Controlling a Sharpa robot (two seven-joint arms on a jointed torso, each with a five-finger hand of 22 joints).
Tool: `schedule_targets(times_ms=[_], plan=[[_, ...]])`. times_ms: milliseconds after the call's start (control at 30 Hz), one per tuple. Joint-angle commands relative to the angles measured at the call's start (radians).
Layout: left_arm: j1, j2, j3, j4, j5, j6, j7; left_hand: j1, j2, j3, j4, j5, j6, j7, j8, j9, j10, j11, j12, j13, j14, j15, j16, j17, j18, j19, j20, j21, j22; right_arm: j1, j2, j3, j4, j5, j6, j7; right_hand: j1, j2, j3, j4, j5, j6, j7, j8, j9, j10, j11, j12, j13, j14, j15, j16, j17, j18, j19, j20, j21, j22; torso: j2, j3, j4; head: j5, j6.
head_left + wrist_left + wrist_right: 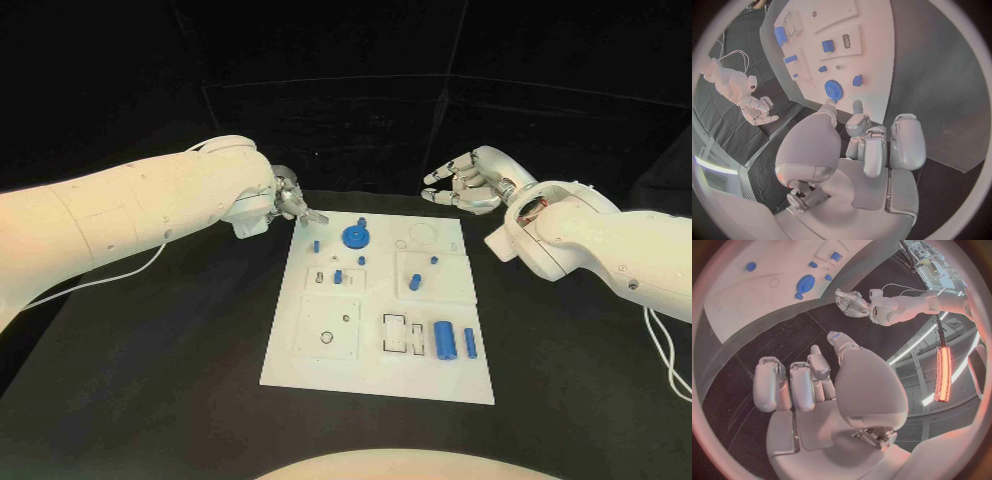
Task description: Assemble the parts on the task board
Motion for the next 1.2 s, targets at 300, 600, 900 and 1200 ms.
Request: schedule_targets(times_ms=[300, 600, 900, 1200], plan=[[-0.017, 0.072, -0.008, -0.101, -0.065, 0.101, 0.006, 0.014, 0.018, -0.012, 0.002, -0.001, 0.002, 0.002, -0.005, -0.007, -0.005, -0.001, 0.000, 0.003, 0.106, 0.009, 0.003, 0.263, 0.011, 0.002, 0.006, -0.001, 0.004, 0.002, 0.011, 0.001, -0.002, 0.004, -0.002, 0.009, 0.004, 0.005, 0.005, 0.004, -0.003, 0.002, -0.006, 0.006, 0.000, -0.004, -0.003, 0.003, 0.001, 0.044, -0.008, -0.006, 0.001, 0.012, -0.003, -0.001, -0.006, 0.000, -0.001, 0.0006, -0.0013, 0.005, -0.007], [-0.032, 0.095, -0.026, -0.133, -0.097, 0.115, 0.014, 0.015, 0.027, -0.023, 0.006, -0.002, 0.013, 0.000, -0.003, -0.012, 0.000, -0.002, 0.007, 0.009, 0.106, 0.009, 0.003, 0.263, 0.010, 0.004, 0.007, 0.002, 0.010, 0.002, 0.014, 0.001, -0.001, 0.004, -0.006, 0.013, 0.007, 0.006, 0.006, 0.003, -0.001, 0.001, -0.006, 0.006, 0.000, -0.004, -0.003, 0.002, 0.001, 0.044, -0.008, -0.006, 0.001, 0.012, -0.004, -0.001, -0.007, -0.001, -0.001, 0.0005, -0.0001, 0.003, -0.006], [-0.037, 0.105, -0.028, -0.147, -0.099, 0.129, 0.019, 0.015, 0.032, -0.028, 0.006, -0.002, 0.019, -0.001, -0.001, -0.014, 0.002, -0.003, 0.009, 0.011, 0.106, 0.008, 0.003, 0.263, 0.010, 0.005, 0.007, 0.004, 0.012, 0.002, 0.017, 0.001, -0.001, 0.004, -0.006, 0.014, 0.007, 0.006, 0.006, 0.003, -0.001, 0.001, -0.006, 0.006, 0.000, -0.004, -0.003, 0.002, 0.001, 0.044, -0.008, -0.006, 0.001, 0.012, -0.004, -0.001, -0.007, -0.001, -0.002, 0.0004, 0.0003, 0.002, -0.008], [-0.040, 0.115, -0.029, -0.152, -0.093, 0.144, 0.023, 0.031, 0.044, -0.034, -0.001, -0.001, 0.028, -0.004, 0.003, -0.018, 0.005, -0.004, 0.012, 0.012, 0.106, 0.008, 0.003, 0.263, 0.009, 0.007, 0.007, 0.006, 0.016, 0.002, 0.023, 0.001, -0.003, 0.004, -0.004, 0.015, 0.008, 0.007, 0.007, 0.003, 0.000, 0.001, -0.005, 0.006, 0.000, -0.004, -0.003, 0.003, 0.001, 0.044, -0.008, -0.006, 0.002, 0.012, -0.003, -0.001, -0.007, 0.000, -0.001, -0.0001, 0.0009, -0.003, -0.006]])
